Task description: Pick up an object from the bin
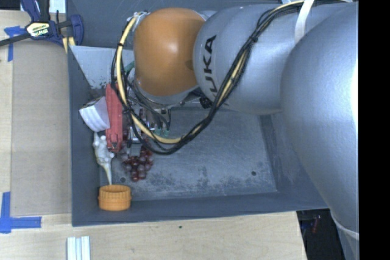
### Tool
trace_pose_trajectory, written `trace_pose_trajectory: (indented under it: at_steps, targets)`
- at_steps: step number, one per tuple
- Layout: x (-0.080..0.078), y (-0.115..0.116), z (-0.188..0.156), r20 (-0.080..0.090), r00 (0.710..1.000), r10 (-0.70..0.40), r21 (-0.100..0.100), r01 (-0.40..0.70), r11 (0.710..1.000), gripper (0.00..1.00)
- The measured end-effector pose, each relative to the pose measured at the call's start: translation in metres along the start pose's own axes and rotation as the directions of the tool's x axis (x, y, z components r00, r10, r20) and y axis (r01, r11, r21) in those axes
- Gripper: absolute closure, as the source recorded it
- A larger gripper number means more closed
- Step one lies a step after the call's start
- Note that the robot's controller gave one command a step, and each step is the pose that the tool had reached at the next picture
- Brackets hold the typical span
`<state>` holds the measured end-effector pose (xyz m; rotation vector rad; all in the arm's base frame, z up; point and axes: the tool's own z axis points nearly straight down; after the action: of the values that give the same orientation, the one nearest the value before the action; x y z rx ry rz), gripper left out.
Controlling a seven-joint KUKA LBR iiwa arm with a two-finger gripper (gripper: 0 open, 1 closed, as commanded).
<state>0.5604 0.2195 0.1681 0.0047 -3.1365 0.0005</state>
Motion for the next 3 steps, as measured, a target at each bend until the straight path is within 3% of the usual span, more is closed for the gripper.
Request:
trace_pose_trajectory:
  at_steps: [1, 2, 3]
  targets:
    - [-0.002, -0.001, -0.004, 0.008, 1.000, 0.003, -0.002, -0.003, 1.000, 0.00]
    - [0.025, -0.025, 0.071, 0.015, 0.911, -0.413, 0.003, 0.413, 0.911, 0.00]
    - [0.025, -0.036, 0.062, 0.010, 0.857, -0.515, 0.003, 0.515, 0.857, 0.00]
